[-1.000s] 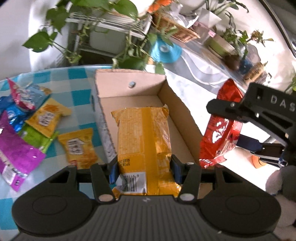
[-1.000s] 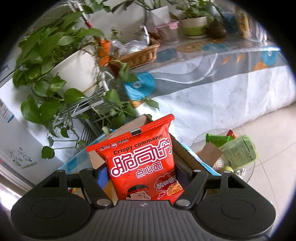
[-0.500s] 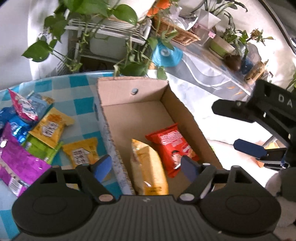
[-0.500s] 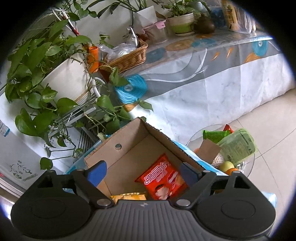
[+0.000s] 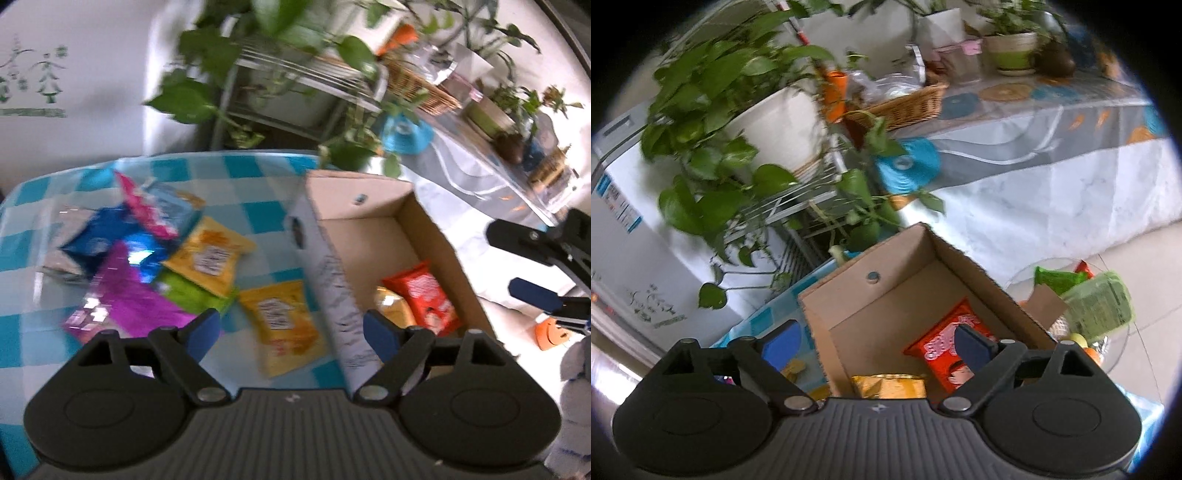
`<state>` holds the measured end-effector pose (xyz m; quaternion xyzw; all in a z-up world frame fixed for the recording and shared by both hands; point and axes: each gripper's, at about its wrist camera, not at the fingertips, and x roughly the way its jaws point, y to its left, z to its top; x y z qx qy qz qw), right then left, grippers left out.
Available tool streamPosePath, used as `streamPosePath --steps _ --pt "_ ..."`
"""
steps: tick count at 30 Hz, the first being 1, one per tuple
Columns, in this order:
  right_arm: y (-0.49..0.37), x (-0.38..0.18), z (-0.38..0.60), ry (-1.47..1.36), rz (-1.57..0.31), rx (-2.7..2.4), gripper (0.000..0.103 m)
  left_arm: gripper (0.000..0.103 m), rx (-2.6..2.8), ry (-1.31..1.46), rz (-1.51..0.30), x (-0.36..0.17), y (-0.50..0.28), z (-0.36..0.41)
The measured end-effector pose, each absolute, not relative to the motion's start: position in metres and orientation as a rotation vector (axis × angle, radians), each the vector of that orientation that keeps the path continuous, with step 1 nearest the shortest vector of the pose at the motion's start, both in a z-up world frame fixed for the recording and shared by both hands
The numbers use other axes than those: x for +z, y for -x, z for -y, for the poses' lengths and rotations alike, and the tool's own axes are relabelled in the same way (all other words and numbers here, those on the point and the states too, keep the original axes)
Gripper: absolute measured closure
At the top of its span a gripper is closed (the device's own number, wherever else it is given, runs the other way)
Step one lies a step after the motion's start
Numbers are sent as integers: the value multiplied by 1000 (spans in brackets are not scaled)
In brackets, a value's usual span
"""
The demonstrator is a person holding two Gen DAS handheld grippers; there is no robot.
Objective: Organize snacks
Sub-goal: 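Move the left gripper back over the purple bag while the right gripper returns to the pile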
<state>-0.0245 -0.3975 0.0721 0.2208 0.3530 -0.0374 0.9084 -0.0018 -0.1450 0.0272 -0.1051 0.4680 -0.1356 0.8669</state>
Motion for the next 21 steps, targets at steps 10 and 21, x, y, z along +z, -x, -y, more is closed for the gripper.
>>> streamPosePath --steps 10,21 --pt "14 71 364 -376 -749 6 8 17 -188 180 -979 22 -5 80" --pt "4 65 327 -324 -777 93 8 13 -134 222 -1040 -3 -5 47"
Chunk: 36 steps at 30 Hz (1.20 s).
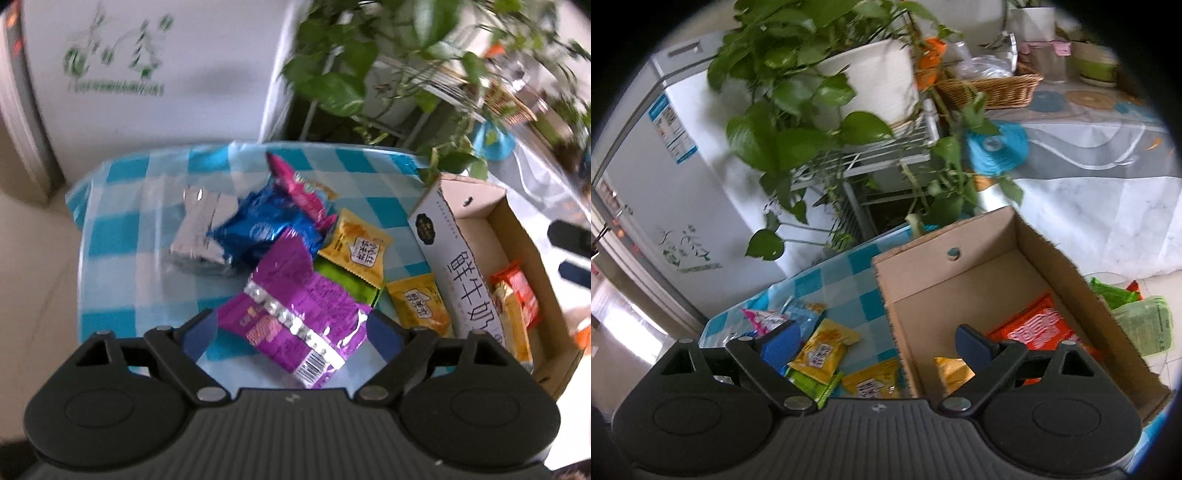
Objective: Organize snacks
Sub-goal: 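Move the left gripper back over the purple bag while the right gripper returns to the pile, then grasp the blue bag with the right gripper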
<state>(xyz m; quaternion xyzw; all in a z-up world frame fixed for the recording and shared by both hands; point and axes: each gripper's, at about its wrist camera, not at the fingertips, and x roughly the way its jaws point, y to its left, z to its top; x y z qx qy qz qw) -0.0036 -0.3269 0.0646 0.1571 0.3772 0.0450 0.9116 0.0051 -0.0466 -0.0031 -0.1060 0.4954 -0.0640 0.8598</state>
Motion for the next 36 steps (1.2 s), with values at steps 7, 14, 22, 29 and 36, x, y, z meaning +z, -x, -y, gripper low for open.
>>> streamPosePath --steps 7,14,22,29,36 --pt "-8 55 301 -337 -827 183 8 11 -67 473 -1110 -32 -12 41" --pt "-16 52 285 -339 -843 209 8 8 6 565 -1089 -41 -22 45" --pt "-22 47 277 -324 -860 203 8 7 38 560 -1093 -53 -30 51" --pt "-24 41 270 -303 -880 206 8 9 40 444 -1074 -58 -25 59" --pt "-27 32 265 -319 -914 227 8 24 12 456 -1070 -52 -15 38"
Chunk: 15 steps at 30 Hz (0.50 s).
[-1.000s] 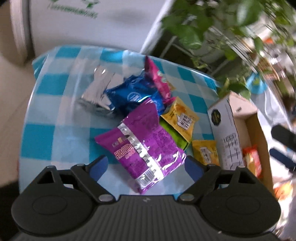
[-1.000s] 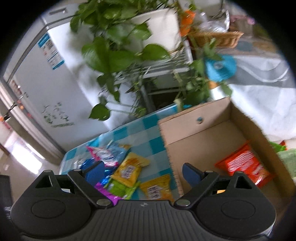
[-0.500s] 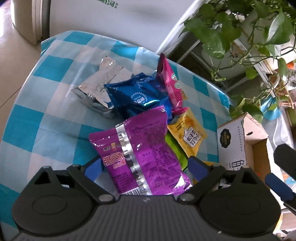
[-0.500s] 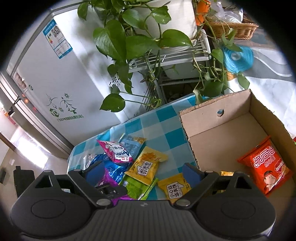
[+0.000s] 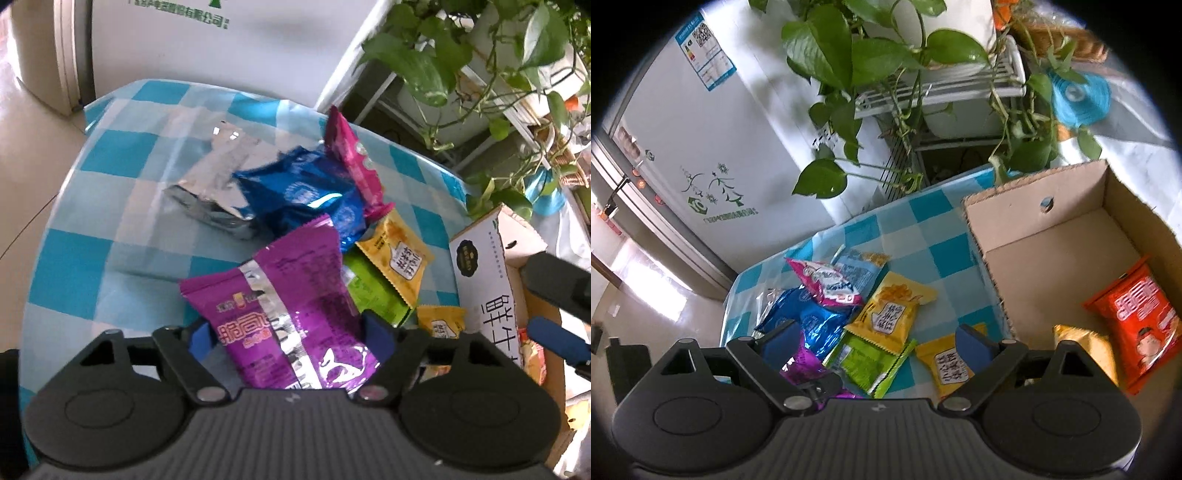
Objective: Organize snacks
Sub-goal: 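Grasp the blue bag with the right gripper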
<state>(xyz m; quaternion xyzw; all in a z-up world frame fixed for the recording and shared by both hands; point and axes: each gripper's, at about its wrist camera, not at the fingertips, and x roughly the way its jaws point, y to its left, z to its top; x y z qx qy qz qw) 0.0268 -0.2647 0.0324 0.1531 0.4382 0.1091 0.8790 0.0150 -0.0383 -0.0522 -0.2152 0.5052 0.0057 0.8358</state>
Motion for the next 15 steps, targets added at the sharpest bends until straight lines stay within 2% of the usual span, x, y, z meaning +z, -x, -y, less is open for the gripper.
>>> streamPosePath --steps 9,15 --pt "-34 12 245 -360 -978 274 10 33 53 427 -1046 -51 -4 2" --pt "-46 -5 233 -456 -1030 303 20 33 95 451 -1055 -51 3 -21"
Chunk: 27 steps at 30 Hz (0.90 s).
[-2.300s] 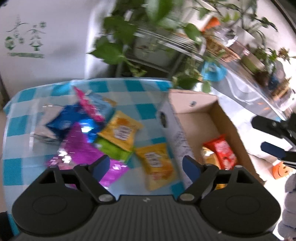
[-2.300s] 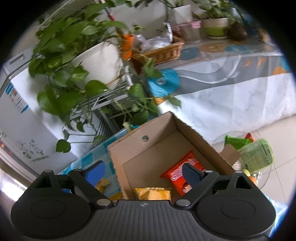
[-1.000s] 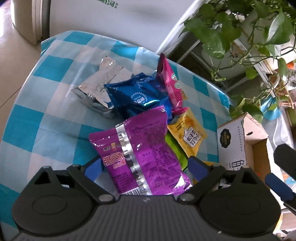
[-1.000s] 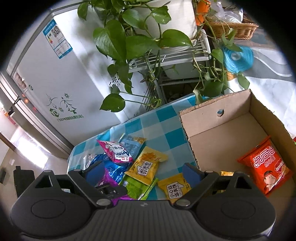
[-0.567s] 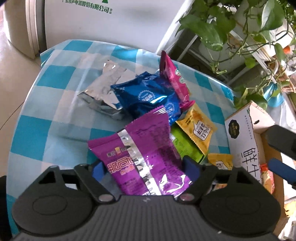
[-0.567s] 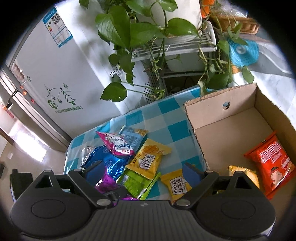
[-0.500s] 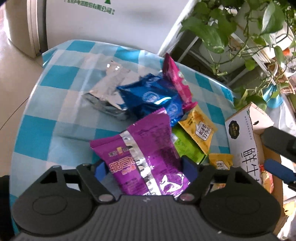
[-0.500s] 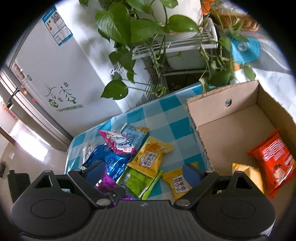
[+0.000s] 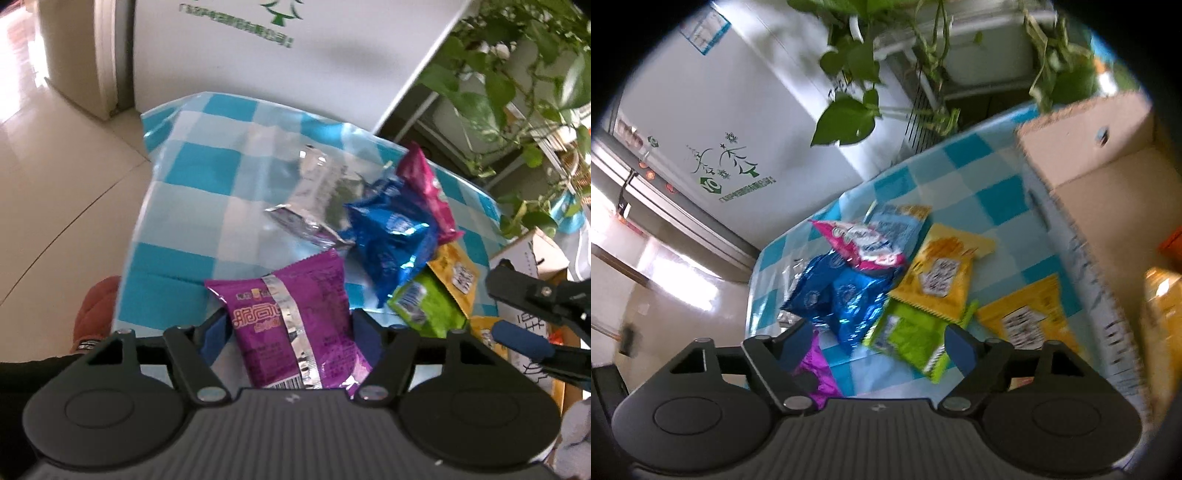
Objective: Organize snacks
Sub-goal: 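Grasp the blue bag with the right gripper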
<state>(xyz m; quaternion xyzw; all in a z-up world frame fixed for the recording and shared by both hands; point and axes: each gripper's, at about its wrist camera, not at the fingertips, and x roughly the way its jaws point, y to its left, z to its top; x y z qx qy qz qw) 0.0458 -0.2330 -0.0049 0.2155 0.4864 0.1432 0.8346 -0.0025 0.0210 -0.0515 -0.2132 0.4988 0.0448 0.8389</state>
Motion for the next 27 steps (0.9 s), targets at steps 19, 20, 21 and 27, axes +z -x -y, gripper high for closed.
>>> streamPosePath --steps 19,20,21,27 --pt "-102 -44 173 -524 -1093 237 12 20 134 439 -1074 -55 2 -32" --pt "-103 -45 171 -512 -1095 229 12 18 129 428 -1076 -55 2 -30" --pt "-104 -47 168 -503 -1096 227 12 15 126 416 -1077 -56 1 -28" --pt "-105 -51 161 -482 -1081 172 24 4 114 355 -1089 -59 -1 -16"
